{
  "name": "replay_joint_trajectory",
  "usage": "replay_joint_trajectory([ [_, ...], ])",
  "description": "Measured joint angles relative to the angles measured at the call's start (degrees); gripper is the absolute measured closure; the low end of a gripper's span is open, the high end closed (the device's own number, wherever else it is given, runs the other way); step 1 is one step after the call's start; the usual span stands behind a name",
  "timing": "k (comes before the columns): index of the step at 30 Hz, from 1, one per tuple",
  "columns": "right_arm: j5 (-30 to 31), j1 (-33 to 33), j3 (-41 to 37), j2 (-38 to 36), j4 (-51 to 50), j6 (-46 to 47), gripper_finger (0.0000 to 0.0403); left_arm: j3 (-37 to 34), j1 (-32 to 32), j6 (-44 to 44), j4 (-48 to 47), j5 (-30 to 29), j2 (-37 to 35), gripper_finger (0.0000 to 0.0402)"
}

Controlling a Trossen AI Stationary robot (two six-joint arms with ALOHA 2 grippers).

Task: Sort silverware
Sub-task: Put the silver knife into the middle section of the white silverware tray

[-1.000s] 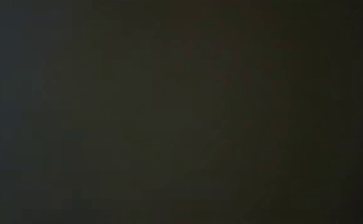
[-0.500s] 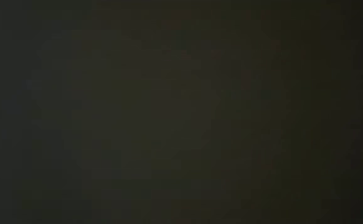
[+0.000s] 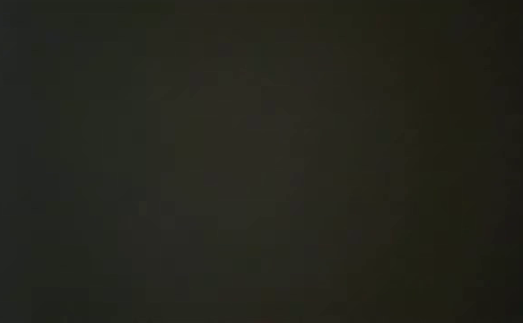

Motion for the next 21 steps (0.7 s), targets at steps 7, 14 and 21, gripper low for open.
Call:
replay_joint_trajectory([
  [7, 7.0, 6.5, 0.0, -0.7, -5.1, -14.8, 0.0317, 0.0, 0.3, -0.8, -0.1, 0.0, 0.0, 0.0293],
  [14, 7.7, 10.4, 0.0, -0.5, -4.9, -21.3, 0.0317, 0.0, 0.3, -0.8, -0.1, 0.1, 0.0, 0.0293],
  [21, 7.7, 10.7, 0.0, -0.5, -3.4, -21.4, 0.0317, 0.0, 0.3, -0.7, -0.1, 0.1, 0.0, 0.0293],
])
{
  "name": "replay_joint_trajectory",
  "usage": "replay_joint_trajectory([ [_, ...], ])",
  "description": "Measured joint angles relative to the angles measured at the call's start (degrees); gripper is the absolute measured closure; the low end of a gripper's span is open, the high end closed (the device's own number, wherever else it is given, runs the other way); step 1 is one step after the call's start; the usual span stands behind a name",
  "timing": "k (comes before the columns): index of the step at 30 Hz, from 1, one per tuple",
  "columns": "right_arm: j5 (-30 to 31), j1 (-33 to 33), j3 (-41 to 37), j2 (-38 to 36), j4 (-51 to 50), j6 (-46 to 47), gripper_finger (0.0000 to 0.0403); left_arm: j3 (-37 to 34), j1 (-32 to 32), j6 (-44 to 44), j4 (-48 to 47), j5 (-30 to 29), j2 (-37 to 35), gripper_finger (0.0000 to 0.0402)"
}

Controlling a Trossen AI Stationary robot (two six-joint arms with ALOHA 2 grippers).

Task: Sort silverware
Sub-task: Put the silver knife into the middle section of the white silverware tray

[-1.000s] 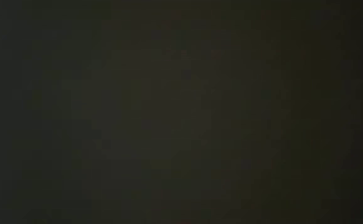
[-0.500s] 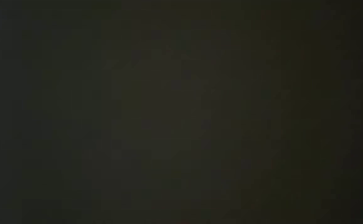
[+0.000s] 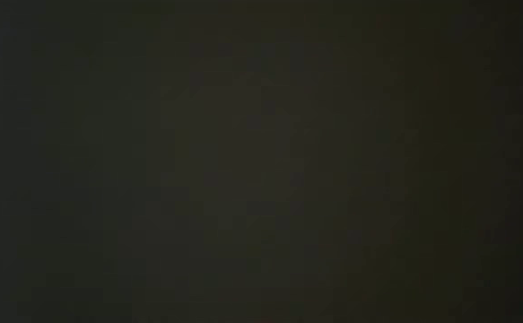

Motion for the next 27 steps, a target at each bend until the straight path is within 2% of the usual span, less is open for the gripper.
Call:
replay_joint_trajectory([
  [9, -0.1, 0.0, -0.4, 0.0, 2.2, 0.4, 0.0317, 0.0, 0.0, 0.0, 0.0, 0.0, 0.0, 0.0293],
  [14, 0.2, 0.4, -5.4, 0.0, 2.2, 0.5, 0.0317, 0.0, 0.0, 0.0, 0.0, 0.0, 0.0, 0.0293],
  [19, 4.3, 0.8, -9.3, 0.0, 5.5, 0.5, 0.0317, 0.0, 0.0, 0.9, -0.2, 0.0, 0.0, 0.0293],
  [27, 4.4, 1.2, -10.2, -0.1, 8.2, 2.2, 0.0317, 0.0, 0.0, 1.0, -0.5, 0.0, 0.0, 0.0293],
])
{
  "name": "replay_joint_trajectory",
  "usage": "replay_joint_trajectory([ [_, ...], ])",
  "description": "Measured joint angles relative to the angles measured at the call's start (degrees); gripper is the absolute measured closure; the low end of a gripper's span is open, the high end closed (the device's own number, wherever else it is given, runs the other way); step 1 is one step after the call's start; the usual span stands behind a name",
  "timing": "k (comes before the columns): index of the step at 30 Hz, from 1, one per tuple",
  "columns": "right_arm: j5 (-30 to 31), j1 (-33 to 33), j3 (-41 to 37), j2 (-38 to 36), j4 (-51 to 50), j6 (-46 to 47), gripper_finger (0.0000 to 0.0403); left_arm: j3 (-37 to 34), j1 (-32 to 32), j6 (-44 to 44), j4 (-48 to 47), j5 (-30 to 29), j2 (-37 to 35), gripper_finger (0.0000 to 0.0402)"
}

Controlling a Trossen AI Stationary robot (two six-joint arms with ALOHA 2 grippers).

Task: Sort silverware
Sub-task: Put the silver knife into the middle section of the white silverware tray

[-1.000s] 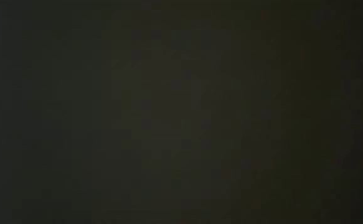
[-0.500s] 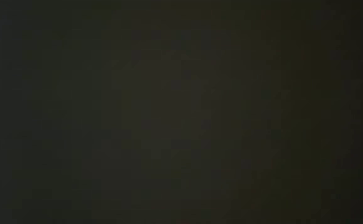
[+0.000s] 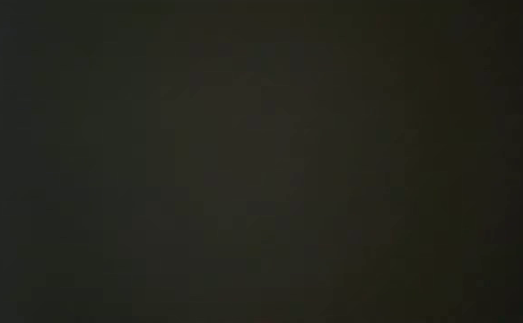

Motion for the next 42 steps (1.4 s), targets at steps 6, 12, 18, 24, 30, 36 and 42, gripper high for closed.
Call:
replay_joint_trajectory([
  [6, -0.4, 1.3, 0.2, -0.9, -1.5, -0.5, 0.0317, 0.0, 0.0, -0.1, -0.6, 0.0, 0.0, 0.0293],
  [12, 0.3, 2.3, 3.1, -0.9, -1.3, -2.0, 0.0317, 0.0, 0.0, -0.3, -1.0, 0.0, 0.0, 0.0293],
  [18, 3.9, 2.1, 3.5, -0.9, 1.1, -3.3, 0.0317, 0.0, 0.0, -0.6, -1.0, 0.0, 0.0, 0.0293],
  [24, 5.7, 2.1, 3.4, -0.7, 2.2, -6.2, 0.0317, 0.0, 0.0, -0.6, -1.0, 0.0, 0.0, 0.0293],
  [30, 5.2, 2.1, 2.3, -0.7, 2.4, -6.2, 0.0317, 0.0, 0.0, -0.5, -1.0, 0.0, 0.0, 0.0293],
  [36, 4.4, 2.1, -1.8, -1.1, 3.8, -6.1, 0.0317, 0.0, 0.0, -0.5, -1.0, 0.0, 0.0, 0.0293],
  [42, 5.6, 2.1, -3.1, -1.0, 5.7, -6.1, 0.0317, 0.0, 0.0, -0.5, -1.1, 0.0, 0.0, 0.0293],
])
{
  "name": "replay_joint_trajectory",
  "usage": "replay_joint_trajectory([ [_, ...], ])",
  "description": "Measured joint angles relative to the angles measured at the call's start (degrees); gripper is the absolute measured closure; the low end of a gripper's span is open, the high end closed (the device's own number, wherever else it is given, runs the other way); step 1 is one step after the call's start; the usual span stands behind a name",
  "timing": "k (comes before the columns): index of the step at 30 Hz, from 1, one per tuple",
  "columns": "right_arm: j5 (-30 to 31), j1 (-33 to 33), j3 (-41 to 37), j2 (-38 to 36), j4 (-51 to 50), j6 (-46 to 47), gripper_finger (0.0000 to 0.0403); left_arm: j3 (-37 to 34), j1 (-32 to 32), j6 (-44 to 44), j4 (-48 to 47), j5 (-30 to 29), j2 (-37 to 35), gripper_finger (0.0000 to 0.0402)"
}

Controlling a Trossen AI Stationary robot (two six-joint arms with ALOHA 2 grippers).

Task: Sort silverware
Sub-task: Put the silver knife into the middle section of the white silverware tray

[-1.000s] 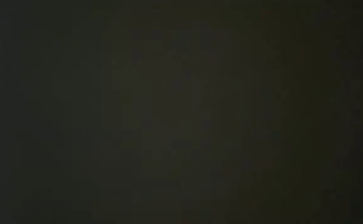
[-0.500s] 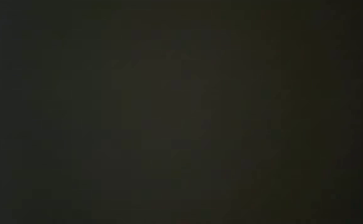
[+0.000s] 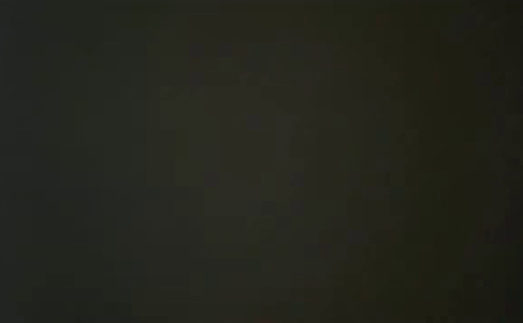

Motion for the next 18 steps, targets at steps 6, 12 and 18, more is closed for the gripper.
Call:
replay_joint_trajectory([
  [6, -0.6, 0.0, -0.2, 0.1, 1.1, 0.0, 0.0317, 0.0, 0.0, 0.0, -0.3, 0.0, 0.0, 0.0293],
  [12, -1.2, 0.0, -0.2, 0.2, 1.6, 1.5, 0.0317, 0.0, 0.0, 0.0, -0.3, 0.0, 0.0, 0.0293],
  [18, -3.6, -0.1, -0.2, 0.2, 1.4, 1.7, 0.0343, 0.0, 0.0, -1.1, -0.2, 0.0, 0.0, 0.0293],
])
